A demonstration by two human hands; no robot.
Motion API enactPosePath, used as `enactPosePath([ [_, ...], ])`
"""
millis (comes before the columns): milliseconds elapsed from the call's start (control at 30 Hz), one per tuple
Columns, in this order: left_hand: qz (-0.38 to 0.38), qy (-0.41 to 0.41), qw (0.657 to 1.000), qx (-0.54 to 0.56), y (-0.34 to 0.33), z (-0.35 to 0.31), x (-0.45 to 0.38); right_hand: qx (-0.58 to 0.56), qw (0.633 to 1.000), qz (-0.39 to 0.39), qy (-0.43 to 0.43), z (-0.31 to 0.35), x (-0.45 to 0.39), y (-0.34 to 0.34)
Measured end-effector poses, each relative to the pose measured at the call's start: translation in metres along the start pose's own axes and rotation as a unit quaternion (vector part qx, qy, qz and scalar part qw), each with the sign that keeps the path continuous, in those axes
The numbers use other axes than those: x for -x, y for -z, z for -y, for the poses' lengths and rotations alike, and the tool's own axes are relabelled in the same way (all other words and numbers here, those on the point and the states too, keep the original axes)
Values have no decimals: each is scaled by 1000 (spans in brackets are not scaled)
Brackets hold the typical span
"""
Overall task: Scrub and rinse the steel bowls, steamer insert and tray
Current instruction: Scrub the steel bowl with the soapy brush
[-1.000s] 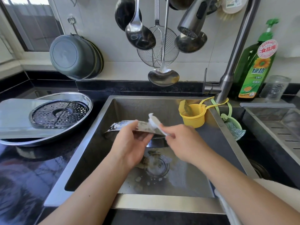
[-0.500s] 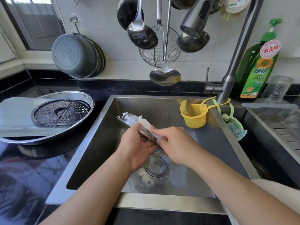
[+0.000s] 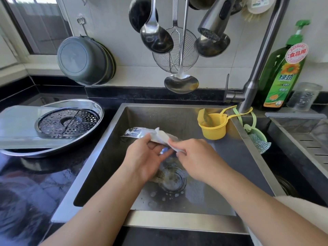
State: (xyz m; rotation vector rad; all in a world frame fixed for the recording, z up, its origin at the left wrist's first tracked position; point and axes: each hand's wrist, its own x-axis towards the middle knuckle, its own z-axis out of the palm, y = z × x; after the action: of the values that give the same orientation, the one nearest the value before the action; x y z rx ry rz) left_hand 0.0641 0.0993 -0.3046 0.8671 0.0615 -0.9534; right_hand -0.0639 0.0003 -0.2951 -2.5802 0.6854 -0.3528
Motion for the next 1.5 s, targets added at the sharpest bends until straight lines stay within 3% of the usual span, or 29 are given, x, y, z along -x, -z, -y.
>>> enactPosePath([
  [100,5,-30,997,74,2,-10,-1,54,997,2,-49,-14,1,15],
  [200,1,-24,998,60,-2,-5,1,57,996,5,-75,-19,2,21],
  [300,18,11,999,33,-4,1,2,-28,999,10,-20,-2,1,6],
  [400,20,6,999,24,-1,-1,2,-21,1000,-9,20,7,-1,-4],
  [567,20,-46,997,50,-4,-10,10,49,996,3,-79,-20,-3,10],
  [700,26,-17,995,-92,-15,4,22,10,999,3,-34,-9,0,1],
  [900,12,-61,977,-205,-8,1,17,-24,999,-23,13,-4,-5,-2],
  [1033,-2,-143,924,-355,-6,7,12,-33,998,-27,52,3,-3,0],
  [1233,18,-173,884,-433,-7,15,14,33,996,-65,46,-3,-11,13],
  [1300,16,-180,889,-420,-7,13,13,35,996,-57,53,-2,-9,16],
  [1433,1,-153,937,-315,-4,4,14,24,998,-1,61,6,5,14],
  [1500,27,-133,944,-301,-7,7,16,39,998,-23,52,8,0,13],
])
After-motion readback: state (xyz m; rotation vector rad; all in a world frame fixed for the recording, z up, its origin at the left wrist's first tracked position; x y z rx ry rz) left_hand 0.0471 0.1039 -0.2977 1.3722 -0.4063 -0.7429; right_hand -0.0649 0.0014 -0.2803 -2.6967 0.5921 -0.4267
